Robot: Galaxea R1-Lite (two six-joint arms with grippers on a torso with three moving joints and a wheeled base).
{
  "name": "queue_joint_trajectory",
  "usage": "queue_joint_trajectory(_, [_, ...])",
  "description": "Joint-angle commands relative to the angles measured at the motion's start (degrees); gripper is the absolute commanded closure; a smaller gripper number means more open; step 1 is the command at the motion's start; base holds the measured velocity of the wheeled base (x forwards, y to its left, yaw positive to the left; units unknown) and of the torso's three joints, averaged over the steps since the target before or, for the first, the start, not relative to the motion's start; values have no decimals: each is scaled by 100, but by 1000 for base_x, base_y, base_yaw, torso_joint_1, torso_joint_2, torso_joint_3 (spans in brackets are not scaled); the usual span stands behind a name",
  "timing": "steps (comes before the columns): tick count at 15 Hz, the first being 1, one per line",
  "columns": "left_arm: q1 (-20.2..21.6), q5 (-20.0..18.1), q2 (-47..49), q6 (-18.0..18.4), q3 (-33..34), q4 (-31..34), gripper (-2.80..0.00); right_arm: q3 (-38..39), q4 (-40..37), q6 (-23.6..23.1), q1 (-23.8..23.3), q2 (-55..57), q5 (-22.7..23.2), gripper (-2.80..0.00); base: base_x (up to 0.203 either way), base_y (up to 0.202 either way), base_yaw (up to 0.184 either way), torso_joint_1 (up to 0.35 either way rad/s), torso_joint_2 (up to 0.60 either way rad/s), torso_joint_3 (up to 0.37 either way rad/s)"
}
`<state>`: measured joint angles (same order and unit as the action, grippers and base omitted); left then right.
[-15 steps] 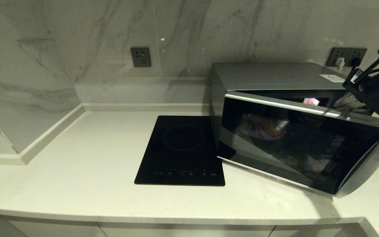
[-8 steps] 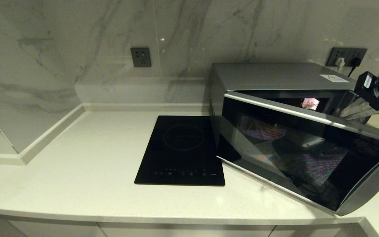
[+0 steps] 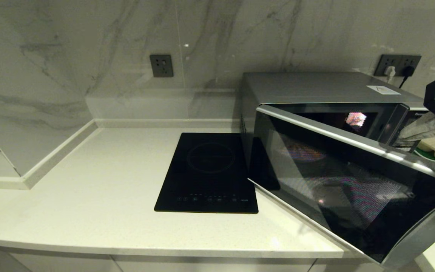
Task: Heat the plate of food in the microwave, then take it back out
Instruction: Open the microwave oven
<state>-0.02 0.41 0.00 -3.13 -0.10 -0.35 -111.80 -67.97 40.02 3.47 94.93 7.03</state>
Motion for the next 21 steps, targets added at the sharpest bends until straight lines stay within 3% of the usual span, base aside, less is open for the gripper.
queue_joint_trajectory(1, [2, 2, 0, -4, 1, -2, 0, 68, -32, 23, 4, -21, -181, 0, 0, 0, 0, 0, 0, 0])
queue_joint_trajectory(3, [2, 2, 0, -4, 1, 0, 0, 230, -37, 19, 10, 23, -662, 0, 0, 0, 0, 0, 0, 0])
queue_joint_trajectory(4, [2, 2, 0, -4, 1, -1, 0, 386, -40, -8, 52, -19, -691, 0, 0, 0, 0, 0, 0, 0])
queue_joint_trajectory(10, [2, 2, 0, -4, 1, -5, 0, 1278, -44, -1027, 855, -562, -444, 0, 0, 0, 0, 0, 0, 0])
queue_joint_trajectory(18, [2, 2, 0, -4, 1, -9, 0, 1759, -6, -1309, 1395, -810, -386, 0, 0, 0, 0, 0, 0, 0])
queue_joint_trajectory(21, [2, 2, 0, -4, 1, -8, 0, 1869, 41, -1297, 2042, -766, -383, 0, 0, 0, 0, 0, 0, 0])
